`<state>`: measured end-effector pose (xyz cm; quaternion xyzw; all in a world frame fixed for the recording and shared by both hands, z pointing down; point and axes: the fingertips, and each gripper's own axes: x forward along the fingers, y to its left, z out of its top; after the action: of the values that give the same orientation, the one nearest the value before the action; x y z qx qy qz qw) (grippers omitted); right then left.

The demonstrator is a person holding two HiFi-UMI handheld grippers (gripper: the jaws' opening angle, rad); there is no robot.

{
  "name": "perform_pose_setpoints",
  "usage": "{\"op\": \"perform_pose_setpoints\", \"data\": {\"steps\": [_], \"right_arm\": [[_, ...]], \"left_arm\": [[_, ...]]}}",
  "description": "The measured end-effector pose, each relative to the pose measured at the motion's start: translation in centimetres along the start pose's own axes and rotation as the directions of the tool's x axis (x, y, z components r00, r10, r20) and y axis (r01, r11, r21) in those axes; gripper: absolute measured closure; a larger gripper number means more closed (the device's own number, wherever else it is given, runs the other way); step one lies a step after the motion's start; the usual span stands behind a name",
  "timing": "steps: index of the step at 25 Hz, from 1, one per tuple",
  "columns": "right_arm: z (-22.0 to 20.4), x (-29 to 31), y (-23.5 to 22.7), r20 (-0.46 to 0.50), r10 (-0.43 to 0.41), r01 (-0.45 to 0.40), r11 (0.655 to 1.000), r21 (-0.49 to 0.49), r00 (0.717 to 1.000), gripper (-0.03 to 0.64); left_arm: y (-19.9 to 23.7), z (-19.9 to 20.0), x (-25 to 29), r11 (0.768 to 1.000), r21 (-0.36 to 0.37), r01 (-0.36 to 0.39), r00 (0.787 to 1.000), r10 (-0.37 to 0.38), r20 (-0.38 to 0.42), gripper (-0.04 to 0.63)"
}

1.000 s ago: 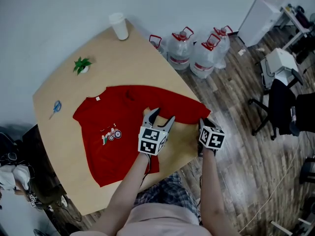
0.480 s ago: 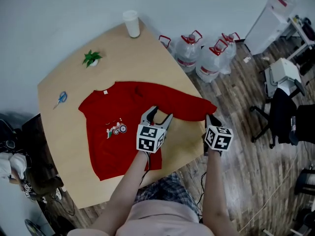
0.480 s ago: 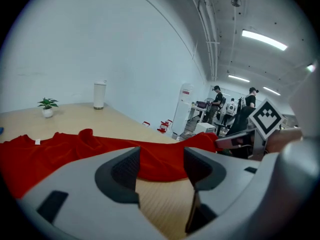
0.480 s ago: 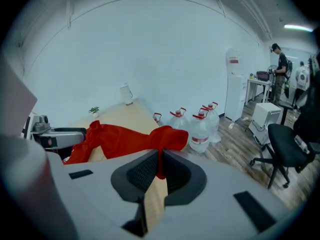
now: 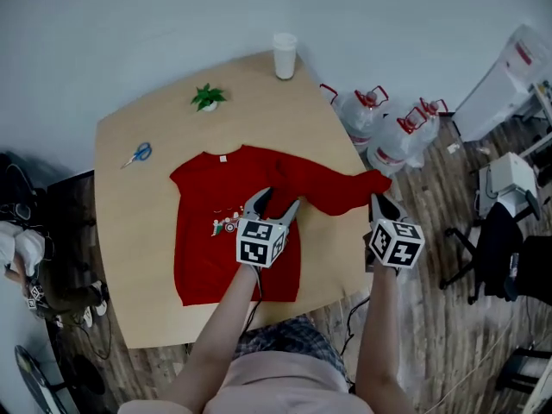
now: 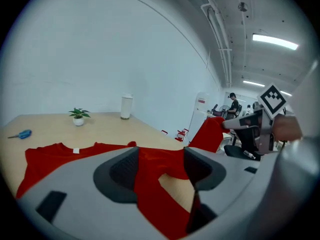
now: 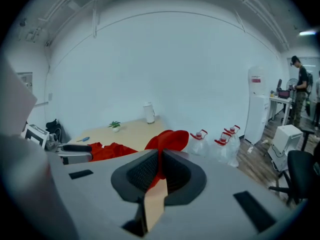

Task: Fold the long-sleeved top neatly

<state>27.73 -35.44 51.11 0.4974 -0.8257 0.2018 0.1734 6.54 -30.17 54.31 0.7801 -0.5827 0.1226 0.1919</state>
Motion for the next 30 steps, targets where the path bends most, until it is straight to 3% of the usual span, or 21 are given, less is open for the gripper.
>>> {"op": "perform_pose_setpoints", "data": {"steps": [9, 19, 25, 30], "right_arm": [[5.3, 4.1, 9.0, 0.043, 0.167, -0.161, 0.979, -0.123, 0.985, 0.584], [9.1, 7.5, 19.9, 0.041, 0.362, -0.34, 0.906, -0.253, 0.931, 0.584], [8.8, 9.6, 27.7, -0.025, 0.502, -0.482, 0.812, -0.329, 0.864, 0.584], [6.1, 11.6, 35.0, -0.138, 0.588, -0.584, 0.691, -0.426, 0.797, 0.584]], "left_arm": [[8.7, 0.3, -5.9, 0.982, -0.062, -0.176, 0.984, 0.178, 0.033, 0.317], [15.1, -0.3, -11.0, 0.947, -0.119, -0.298, 0.951, 0.305, 0.049, 0.315], [18.2, -0.7, -12.4, 0.933, -0.141, -0.331, 0.939, 0.34, 0.045, 0.316], [20.6, -2.0, -13.3, 0.92, -0.17, -0.352, 0.932, 0.362, 0.03, 0.316]]}}
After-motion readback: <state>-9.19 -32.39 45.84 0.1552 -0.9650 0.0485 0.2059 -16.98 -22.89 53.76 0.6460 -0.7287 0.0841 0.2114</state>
